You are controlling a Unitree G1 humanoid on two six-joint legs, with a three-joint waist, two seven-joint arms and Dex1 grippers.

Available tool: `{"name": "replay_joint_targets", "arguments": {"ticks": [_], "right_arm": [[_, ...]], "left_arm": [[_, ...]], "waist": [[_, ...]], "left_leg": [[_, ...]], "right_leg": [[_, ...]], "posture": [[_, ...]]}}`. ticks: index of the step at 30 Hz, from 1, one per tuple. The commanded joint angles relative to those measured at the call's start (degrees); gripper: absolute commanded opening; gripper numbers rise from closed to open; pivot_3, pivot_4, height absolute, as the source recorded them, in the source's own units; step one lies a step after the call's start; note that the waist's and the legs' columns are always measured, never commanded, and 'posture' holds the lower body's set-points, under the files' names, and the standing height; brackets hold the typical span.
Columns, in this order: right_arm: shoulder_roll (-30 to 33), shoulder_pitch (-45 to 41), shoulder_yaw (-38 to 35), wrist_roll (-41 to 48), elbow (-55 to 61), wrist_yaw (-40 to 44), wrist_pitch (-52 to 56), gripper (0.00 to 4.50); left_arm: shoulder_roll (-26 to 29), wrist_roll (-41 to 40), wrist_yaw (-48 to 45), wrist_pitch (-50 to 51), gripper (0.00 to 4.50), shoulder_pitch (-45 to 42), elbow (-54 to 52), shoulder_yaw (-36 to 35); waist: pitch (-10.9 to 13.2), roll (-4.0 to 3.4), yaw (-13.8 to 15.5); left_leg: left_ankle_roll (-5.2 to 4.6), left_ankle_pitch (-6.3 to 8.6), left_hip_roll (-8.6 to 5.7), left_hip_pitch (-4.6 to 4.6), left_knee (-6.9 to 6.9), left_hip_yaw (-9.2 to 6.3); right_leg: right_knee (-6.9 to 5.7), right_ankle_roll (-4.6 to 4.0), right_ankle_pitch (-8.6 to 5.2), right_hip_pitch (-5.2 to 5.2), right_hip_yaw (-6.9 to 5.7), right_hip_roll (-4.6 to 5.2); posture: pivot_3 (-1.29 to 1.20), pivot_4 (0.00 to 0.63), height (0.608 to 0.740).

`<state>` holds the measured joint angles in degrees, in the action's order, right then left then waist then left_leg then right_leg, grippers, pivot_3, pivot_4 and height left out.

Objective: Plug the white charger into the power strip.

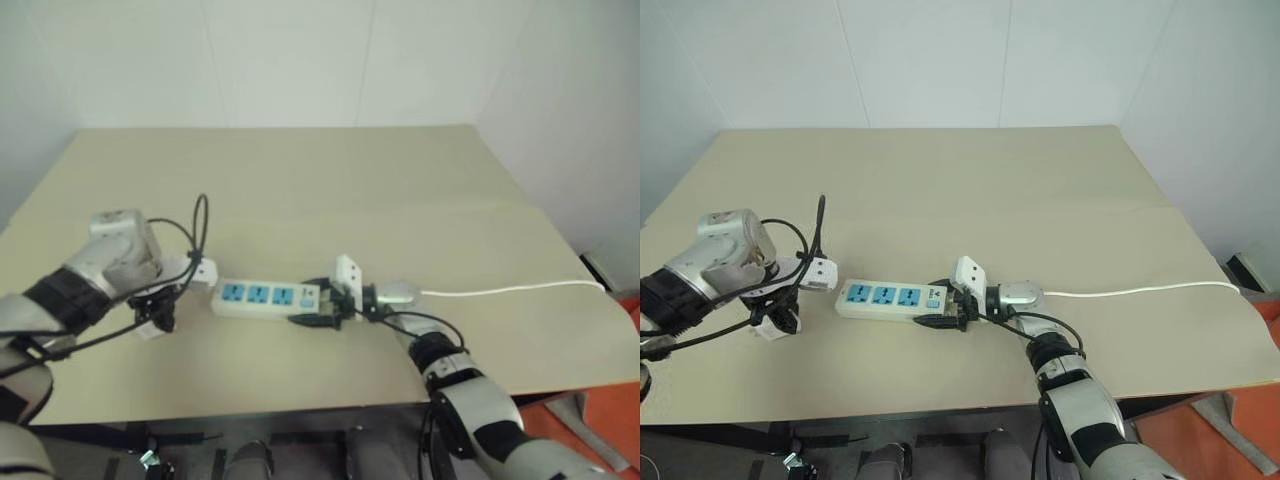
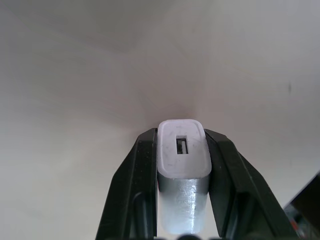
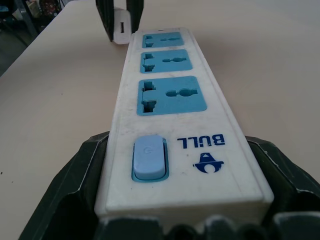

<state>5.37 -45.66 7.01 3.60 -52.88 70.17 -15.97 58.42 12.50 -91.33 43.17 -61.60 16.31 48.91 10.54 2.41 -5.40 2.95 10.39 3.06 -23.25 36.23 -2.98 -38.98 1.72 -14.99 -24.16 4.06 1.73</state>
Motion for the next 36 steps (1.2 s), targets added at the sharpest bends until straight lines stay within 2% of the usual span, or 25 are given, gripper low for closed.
{"name": "replay_joint_targets", "arguments": {"ticks": [1, 4, 6, 7, 10, 12, 18, 20, 23, 26, 30, 36], "right_arm": [[-0.5, 0.1, 0.1, 1.0, 0.5, 0.5, 0.1, 3.45], [-0.6, 0.0, 0.2, 1.1, 0.4, 1.0, -0.2, 3.45], [-0.8, -0.1, 0.2, 1.1, 0.3, 1.4, -0.4, 3.45], [-0.8, -0.1, 0.2, 1.2, 0.3, 1.8, -0.5, 3.45], [-0.7, -0.3, 0.6, 1.1, -0.2, 3.6, -0.6, 3.45], [-0.7, -0.4, 0.9, 1.1, -0.7, 5.0, -0.7, 3.45], [-1.0, -2.3, 0.6, 0.4, -4.1, 5.6, -2.0, 3.45], [-1.0, -3.1, 1.0, -0.4, -5.8, 5.7, -3.2, 3.45], [-1.0, -4.0, 1.1, -0.8, -7.6, 5.6, -3.9, 3.45], [-1.1, -4.5, 1.0, -0.7, -8.4, 5.6, -4.2, 3.45], [-1.0, -4.3, 1.0, -0.6, -8.4, 5.9, -4.4, 3.45], [-0.7, -4.1, 1.0, -0.5, -8.2, 6.2, -4.2, 3.45]], "left_arm": [[-4.8, -4.5, 6.4, -1.4, 1.02, -4.7, 4.6, -13.5], [-9.7, -9.7, 16.2, -6.4, 1.02, -3.8, 6.4, -26.5], [-13.2, -14.2, 23.8, -13.8, 1.02, -0.8, 5.1, -36.5], [-15.2, -16.4, 26.9, -13.6, 1.02, -0.3, 4.2, -40.8], [-19.7, -21.6, 32.1, -14.1, 1.02, 1.6, 0.1, -49.0], [-21.6, -25.0, 33.2, -13.3, 1.02, 3.8, -4.5, -52.0], [-22.9, -34.6, 29.5, -10.5, 1.02, 11.9, -14.5, -55.1], [-23.7, -36.4, 31.3, -10.4, 1.02, 15.2, -18.2, -55.7], [-26.5, -37.4, 34.3, -15.3, 1.02, 19.7, -21.4, -57.4], [-26.4, -38.5, 31.2, -20.2, 1.02, 24.2, -23.1, -57.7], [-21.5, -47.0, 22.3, -13.1, 1.02, 27.8, -24.4, -57.5], [-21.7, -47.8, 15.1, -20.5, 1.02, 32.5, -22.1, -56.1]], "waist": [[0.0, 0.01, 0.0], [0.0, 0.01, -0.3], [0.0, 0.01, -0.4], [0.0, 0.0, -0.4], [0.0, 0.0, -0.2], [0.0, 0.01, -0.2], [0.0, 0.01, -0.4], [0.0, 0.01, -0.5], [0.0, 0.01, -0.4], [0.0, 0.02, -0.5], [0.0, 0.01, -0.7], [0.0, 0.01, -0.4]], "left_leg": [[0.0, 0.0, 0.0, -0.03, 0.04, -0.02], [-0.03, 0.02, 0.01, -0.01, 0.02, 0.0], [-0.04, 0.03, 0.02, 0.01, -0.02, 0.02], [-0.04, 0.03, 0.02, 0.01, -0.03, 0.01], [-0.04, 0.03, 0.01, 0.0, 0.0, 0.02], [-0.04, 0.03, -0.03, -0.01, 0.02, 0.04], [-0.04, 0.02, -0.03, 0.03, -0.01, 0.02], [-0.04, 0.02, -0.03, 0.1, -0.01, 0.02], [-0.03, 0.02, -0.03, 0.11, 0.02, 0.02], [-0.03, 0.02, -0.03, 0.17, 0.0, 0.05], [-0.03, 0.02, -0.01, 0.18, -0.04, 0.03], [-0.03, 0.02, -0.02, 0.22, -0.04, 0.04]], "right_leg": [[0.02, 0.0, 0.0, 0.0, -0.02, 0.0], [0.04, 0.0, 0.0, -0.01, 0.0, 0.01], [0.02, -0.04, 0.02, -0.03, 0.04, 0.01], [0.0, -0.16, 0.1, -0.05, 0.04, 0.01], [-0.02, -0.4, 0.24, -0.03, 0.02, 0.05], [-0.02, -0.41, 0.25, -0.02, 0.03, 0.11], [-0.04, -0.42, 0.26, 0.01, 0.02, 0.11], [-0.04, -0.43, 0.26, 0.07, 0.02, 0.1], [-0.04, -0.43, 0.26, 0.11, 0.02, 0.1], [-0.02, -0.44, 0.27, 0.15, 0.05, 0.1], [-0.03, -0.44, 0.27, 0.13, 0.05, 0.06], [0.05, -0.44, 0.26, 0.21, 0.03, 0.08]], "posture": [[0.0, 0.15, 0.74], [0.0, 0.15, 0.74], [0.0, 0.15, 0.74], [0.0, 0.15, 0.74], [0.0, 0.15, 0.74], [0.0, 0.15, 0.74], [0.0, 0.15, 0.74], [0.0, 0.15, 0.74], [0.0, 0.15, 0.74], [0.0, 0.15, 0.74], [0.0, 0.15, 0.74], [0.0, 0.15, 0.74]]}}
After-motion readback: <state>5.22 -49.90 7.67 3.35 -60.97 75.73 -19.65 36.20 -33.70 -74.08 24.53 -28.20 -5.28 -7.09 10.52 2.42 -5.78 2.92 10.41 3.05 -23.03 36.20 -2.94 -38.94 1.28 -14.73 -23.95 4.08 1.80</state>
